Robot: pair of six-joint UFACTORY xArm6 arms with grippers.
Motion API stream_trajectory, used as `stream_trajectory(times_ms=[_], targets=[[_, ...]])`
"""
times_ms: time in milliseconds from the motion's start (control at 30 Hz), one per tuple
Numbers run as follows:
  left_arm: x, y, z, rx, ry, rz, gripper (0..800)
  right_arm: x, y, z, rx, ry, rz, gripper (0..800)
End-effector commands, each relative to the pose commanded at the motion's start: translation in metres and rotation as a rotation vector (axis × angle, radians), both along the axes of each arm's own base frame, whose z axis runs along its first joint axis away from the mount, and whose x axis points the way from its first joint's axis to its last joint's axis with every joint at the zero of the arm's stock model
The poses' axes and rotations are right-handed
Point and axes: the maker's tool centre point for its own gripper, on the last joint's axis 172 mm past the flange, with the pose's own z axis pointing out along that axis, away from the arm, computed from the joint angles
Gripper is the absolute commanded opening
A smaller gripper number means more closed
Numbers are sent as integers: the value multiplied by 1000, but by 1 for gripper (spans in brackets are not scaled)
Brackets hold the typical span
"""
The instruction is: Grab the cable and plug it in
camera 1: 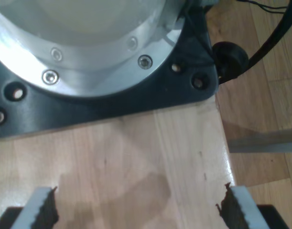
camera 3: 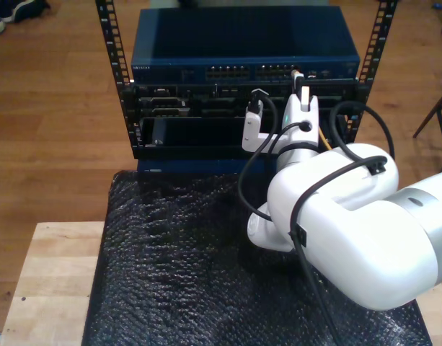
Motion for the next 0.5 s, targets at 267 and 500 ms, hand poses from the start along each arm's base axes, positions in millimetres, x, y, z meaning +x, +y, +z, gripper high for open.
stream_trajectory(times_ms=[267,500], targets=[[0,0,0,0,0,0,800,3,-4,4,4,-8,-8,0],[0,0,0,0,1,1,800,6,-4,2,7,-5,-7,0]])
